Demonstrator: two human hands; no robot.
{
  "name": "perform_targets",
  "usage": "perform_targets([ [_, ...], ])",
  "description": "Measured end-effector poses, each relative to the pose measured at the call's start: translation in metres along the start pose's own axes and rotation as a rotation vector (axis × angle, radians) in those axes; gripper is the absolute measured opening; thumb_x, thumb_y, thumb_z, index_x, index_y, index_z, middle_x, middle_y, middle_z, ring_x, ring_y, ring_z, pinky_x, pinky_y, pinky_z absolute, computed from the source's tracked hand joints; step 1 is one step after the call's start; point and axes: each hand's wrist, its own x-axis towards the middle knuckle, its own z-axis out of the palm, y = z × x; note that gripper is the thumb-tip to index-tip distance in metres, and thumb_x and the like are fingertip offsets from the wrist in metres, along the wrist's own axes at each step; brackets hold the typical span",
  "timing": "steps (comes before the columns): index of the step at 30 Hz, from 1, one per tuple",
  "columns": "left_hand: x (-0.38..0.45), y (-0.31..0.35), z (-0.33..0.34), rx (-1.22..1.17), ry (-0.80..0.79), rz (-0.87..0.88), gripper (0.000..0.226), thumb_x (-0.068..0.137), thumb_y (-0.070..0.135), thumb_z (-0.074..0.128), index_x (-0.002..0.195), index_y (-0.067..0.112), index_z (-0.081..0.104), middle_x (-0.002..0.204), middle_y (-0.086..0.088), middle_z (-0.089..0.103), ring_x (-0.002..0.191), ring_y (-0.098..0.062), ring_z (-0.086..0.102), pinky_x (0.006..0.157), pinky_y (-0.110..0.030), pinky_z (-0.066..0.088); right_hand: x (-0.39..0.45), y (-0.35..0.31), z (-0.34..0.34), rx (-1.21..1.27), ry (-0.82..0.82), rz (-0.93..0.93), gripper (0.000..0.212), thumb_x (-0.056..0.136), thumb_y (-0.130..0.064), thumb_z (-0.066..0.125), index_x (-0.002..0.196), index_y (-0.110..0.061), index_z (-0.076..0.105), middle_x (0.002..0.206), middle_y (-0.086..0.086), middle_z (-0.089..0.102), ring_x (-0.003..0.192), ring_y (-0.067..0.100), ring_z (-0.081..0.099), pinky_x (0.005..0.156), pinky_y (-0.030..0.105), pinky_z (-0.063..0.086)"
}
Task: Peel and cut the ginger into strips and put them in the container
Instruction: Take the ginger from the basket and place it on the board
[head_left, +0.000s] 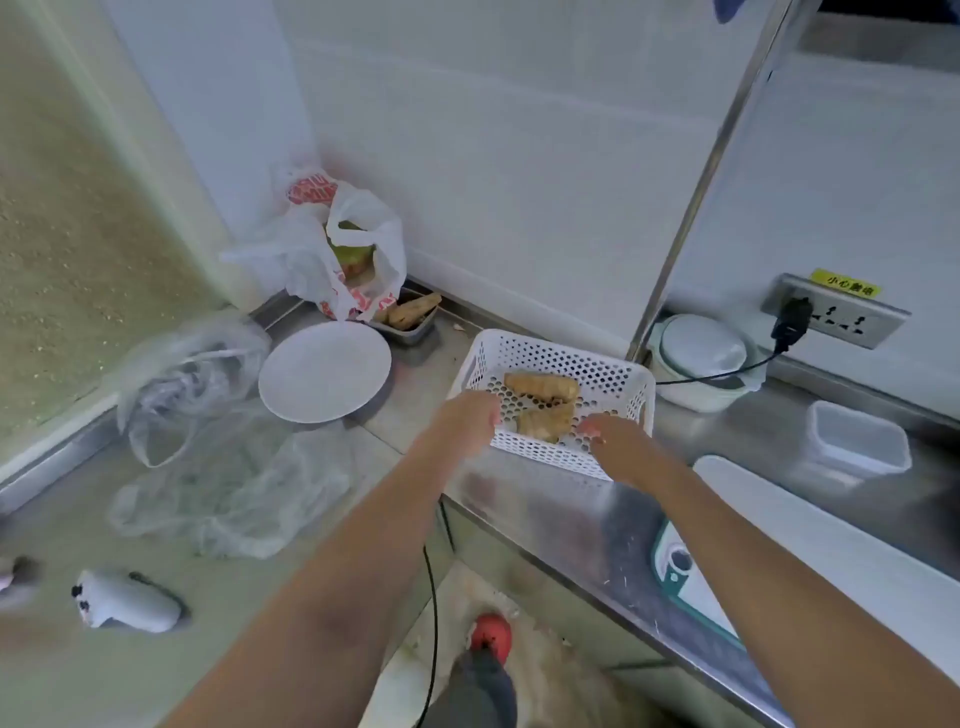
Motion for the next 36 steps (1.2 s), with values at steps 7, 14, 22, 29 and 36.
perform_targets([
  [7, 0.055, -0.01, 0.027, -0.075, -0.088, 0.013, 0.025, 0.093, 0.013, 0.053, 0.117, 0.01, 0.057, 0.117, -0.007, 0.06, 0.104, -0.023, 0.059, 0.086, -0.034, 0.049, 0.042, 0.005, 0.019, 0.0, -0.03, 0.155, 0.033, 0.098, -0.009, 0.043, 0.131, -0.01, 0.049, 0.132, 0.01, 0.053, 0.115, 0.026, 0.052, 0.089, 0.024, 0.039],
  [14, 0.097, -0.005, 0.049, -0.108, -0.259, 0.006, 0.046, 0.084, 0.007, 0.062, 0.128, 0.014, 0.052, 0.122, -0.007, 0.058, 0.112, -0.027, 0.057, 0.089, -0.033, 0.047, 0.068, -0.003, 0.036, 0.151, -0.019, 0.223, 0.055, 0.092, -0.011, 0.058, 0.142, -0.008, 0.034, 0.132, 0.013, 0.052, 0.118, 0.028, 0.051, 0.093, 0.032, 0.043],
  [22, 0.11, -0.009, 0.052, -0.334, -0.453, -0.019, 0.027, 0.076, 0.016, 0.073, 0.096, 0.017, 0.055, 0.085, 0.002, 0.06, 0.069, -0.008, 0.053, 0.057, -0.018, 0.042, 0.085, -0.007, 0.037, 0.561, -0.015, 0.509, 0.059, 0.085, -0.008, 0.062, 0.14, -0.006, 0.039, 0.126, 0.009, 0.057, 0.099, 0.023, 0.057, 0.077, 0.031, 0.048],
  [29, 0.113, -0.011, 0.049, -0.496, -0.532, -0.101, 0.011, 0.079, 0.02, 0.072, 0.077, 0.018, 0.062, 0.072, 0.0, 0.064, 0.068, -0.014, 0.059, 0.065, -0.026, 0.05, 0.084, -0.014, 0.036, 0.699, -0.02, 0.535, 0.062, 0.085, 0.0, 0.057, 0.142, -0.011, 0.036, 0.135, 0.005, 0.05, 0.108, 0.021, 0.054, 0.084, 0.035, 0.051],
  [36, 0.105, 0.026, 0.019, -0.964, -0.744, -0.113, 0.041, 0.076, 0.011, 0.075, 0.112, 0.011, 0.055, 0.108, -0.014, 0.067, 0.1, -0.024, 0.067, 0.082, -0.029, 0.056, 0.062, -0.009, 0.005, 0.939, 0.238, 0.574, 0.032, 0.1, -0.039, 0.041, 0.121, -0.018, 0.053, 0.115, 0.006, 0.06, 0.101, 0.024, 0.062, 0.081, 0.038, 0.057],
])
